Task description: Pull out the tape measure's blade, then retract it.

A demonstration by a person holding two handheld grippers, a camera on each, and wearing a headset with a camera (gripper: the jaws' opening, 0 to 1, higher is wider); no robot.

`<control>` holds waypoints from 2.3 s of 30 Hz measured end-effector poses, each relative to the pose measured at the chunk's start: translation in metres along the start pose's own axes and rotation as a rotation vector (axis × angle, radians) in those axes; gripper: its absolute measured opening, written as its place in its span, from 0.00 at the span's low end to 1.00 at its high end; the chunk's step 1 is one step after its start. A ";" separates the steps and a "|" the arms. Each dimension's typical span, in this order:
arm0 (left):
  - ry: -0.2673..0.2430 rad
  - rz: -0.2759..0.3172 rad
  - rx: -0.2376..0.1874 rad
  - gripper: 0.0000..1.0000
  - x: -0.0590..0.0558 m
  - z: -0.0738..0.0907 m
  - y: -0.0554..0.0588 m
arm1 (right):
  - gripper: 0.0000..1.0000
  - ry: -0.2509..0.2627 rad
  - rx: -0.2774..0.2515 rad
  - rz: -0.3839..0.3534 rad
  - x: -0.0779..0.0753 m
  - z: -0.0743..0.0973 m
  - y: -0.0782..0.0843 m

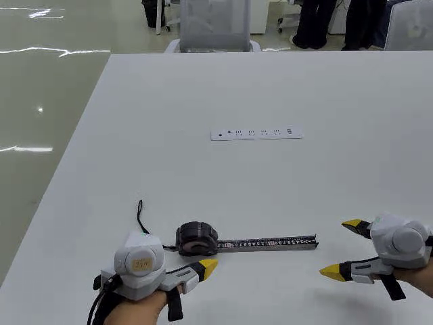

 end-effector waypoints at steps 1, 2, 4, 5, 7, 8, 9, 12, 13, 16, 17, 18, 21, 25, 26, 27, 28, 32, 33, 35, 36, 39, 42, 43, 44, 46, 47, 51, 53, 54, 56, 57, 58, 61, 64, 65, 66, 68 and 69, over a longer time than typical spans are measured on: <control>-0.001 0.009 0.003 0.99 0.000 -0.001 0.000 | 0.76 -0.008 0.001 0.004 -0.002 -0.001 -0.001; -0.003 0.014 0.001 0.99 0.000 -0.002 0.000 | 0.75 -0.009 0.002 0.008 -0.003 -0.002 -0.001; -0.008 0.017 -0.001 0.99 0.000 -0.003 -0.002 | 0.74 -0.019 0.007 0.017 -0.006 -0.003 -0.003; -0.009 0.017 -0.002 0.99 -0.001 -0.004 -0.002 | 0.73 -0.023 0.010 0.020 -0.006 -0.004 -0.003; -0.012 0.017 -0.005 0.99 -0.002 -0.005 -0.004 | 0.72 -0.039 0.015 0.036 -0.007 -0.006 -0.005; -0.013 0.016 -0.006 0.99 -0.003 -0.006 -0.005 | 0.71 -0.045 0.020 0.046 -0.007 -0.007 -0.005; -0.016 0.013 -0.008 0.99 -0.003 -0.007 -0.006 | 0.71 -0.055 0.026 0.060 -0.009 -0.009 -0.005; -0.021 0.015 -0.010 0.99 -0.004 -0.011 -0.008 | 0.68 -0.093 0.058 0.125 -0.008 -0.012 -0.007; -0.023 0.015 -0.010 0.99 -0.005 -0.013 -0.008 | 0.67 -0.108 0.078 0.169 -0.008 -0.013 -0.009; -0.024 0.016 -0.011 0.99 -0.007 -0.017 -0.010 | 0.66 -0.139 0.112 0.237 -0.009 -0.016 -0.012; -0.024 0.014 -0.012 0.99 -0.007 -0.018 -0.011 | 0.65 -0.144 0.116 0.247 -0.010 -0.017 -0.013; -0.024 0.014 -0.011 0.99 -0.008 -0.020 -0.011 | 0.64 -0.152 0.121 0.254 -0.010 -0.018 -0.015; -0.023 0.011 -0.014 0.99 -0.010 -0.022 -0.014 | 0.63 -0.171 0.141 0.288 -0.012 -0.022 -0.018; -0.025 0.011 -0.014 0.99 -0.009 -0.025 -0.015 | 0.59 -0.201 0.172 0.316 -0.011 -0.026 -0.021; -0.026 0.011 -0.016 0.99 -0.009 -0.025 -0.015 | 0.56 -0.209 0.180 0.329 -0.010 -0.027 -0.021; -0.028 0.013 -0.016 0.99 -0.008 -0.025 -0.015 | 0.54 -0.223 0.193 0.344 -0.010 -0.028 -0.021; -0.029 0.014 -0.016 0.99 -0.008 -0.026 -0.016 | 0.53 -0.230 0.199 0.352 -0.009 -0.030 -0.021; -0.030 0.018 -0.010 0.99 -0.008 -0.028 -0.014 | 0.54 -0.240 0.245 0.415 -0.011 -0.039 -0.019; -0.028 0.018 -0.007 0.99 -0.009 -0.029 -0.013 | 0.53 -0.246 0.253 0.423 -0.010 -0.040 -0.018; -0.023 0.019 -0.002 0.99 -0.010 -0.030 -0.011 | 0.50 -0.256 0.270 0.430 -0.009 -0.044 -0.017; -0.024 0.020 0.000 0.99 -0.009 -0.030 -0.010 | 0.48 -0.266 0.281 0.424 -0.009 -0.046 -0.015; -0.023 0.026 0.005 0.99 -0.010 -0.030 -0.007 | 0.36 -0.291 0.310 0.432 -0.005 -0.051 -0.011; -0.011 0.027 0.017 0.99 -0.012 -0.031 -0.004 | 0.34 -0.294 0.330 0.436 -0.006 -0.054 -0.010; -0.012 0.026 0.018 0.99 -0.012 -0.030 -0.003 | 0.34 -0.295 0.336 0.434 -0.008 -0.056 -0.009; -0.012 0.026 0.017 0.99 -0.012 -0.029 -0.003 | 0.34 -0.296 0.340 0.433 -0.009 -0.057 -0.008; -0.012 0.033 0.019 0.99 -0.012 -0.029 -0.002 | 0.31 -0.303 0.355 0.421 -0.010 -0.059 -0.007; -0.013 0.032 0.019 0.99 -0.012 -0.029 -0.002 | 0.30 -0.313 0.358 0.417 -0.009 -0.059 -0.007; -0.013 0.037 0.022 0.99 -0.012 -0.029 0.000 | 0.29 -0.319 0.357 0.414 -0.011 -0.061 -0.009; -0.015 0.038 0.022 0.99 -0.012 -0.029 0.000 | 0.28 -0.330 0.362 0.416 -0.010 -0.061 -0.009; -0.016 0.039 0.022 0.99 -0.012 -0.029 0.000 | 0.26 -0.343 0.369 0.409 -0.009 -0.060 -0.008; -0.017 0.041 0.020 0.99 -0.012 -0.029 0.000 | 0.23 -0.348 0.373 0.409 -0.008 -0.060 -0.008; -0.017 0.040 0.019 0.99 -0.012 -0.029 0.000 | 0.22 -0.348 0.375 0.409 -0.008 -0.060 -0.008; -0.016 0.041 0.018 0.99 -0.012 -0.029 -0.001 | 0.21 -0.348 0.377 0.410 -0.008 -0.060 -0.008; -0.018 0.041 0.019 0.99 -0.011 -0.029 0.000 | 0.17 -0.355 0.392 0.424 -0.008 -0.059 -0.007; -0.016 0.040 0.022 0.99 -0.012 -0.030 0.001 | 0.15 -0.359 0.403 0.437 -0.007 -0.059 -0.008; -0.016 0.040 0.023 0.99 -0.012 -0.030 0.001 | 0.15 -0.361 0.406 0.445 -0.007 -0.059 -0.008; -0.016 0.040 0.022 0.99 -0.012 -0.030 0.001 | 0.15 -0.362 0.412 0.445 -0.007 -0.059 -0.008; -0.016 0.040 0.021 0.99 -0.013 -0.031 0.000 | 0.15 -0.366 0.418 0.450 -0.008 -0.059 -0.008; -0.016 0.040 0.020 0.99 -0.013 -0.031 0.000 | 0.15 -0.366 0.421 0.445 -0.009 -0.060 -0.007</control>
Point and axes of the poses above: the centre of the closed fingertips' face, and the gripper's own axes: z roughly backward along the fingers, x roughly to its left, y roughly out of its underside, the point moved 4 cm from there along z, roughly backward along the fingers, and after that the axes turned 4 degrees about x, right-handed, at the moved point
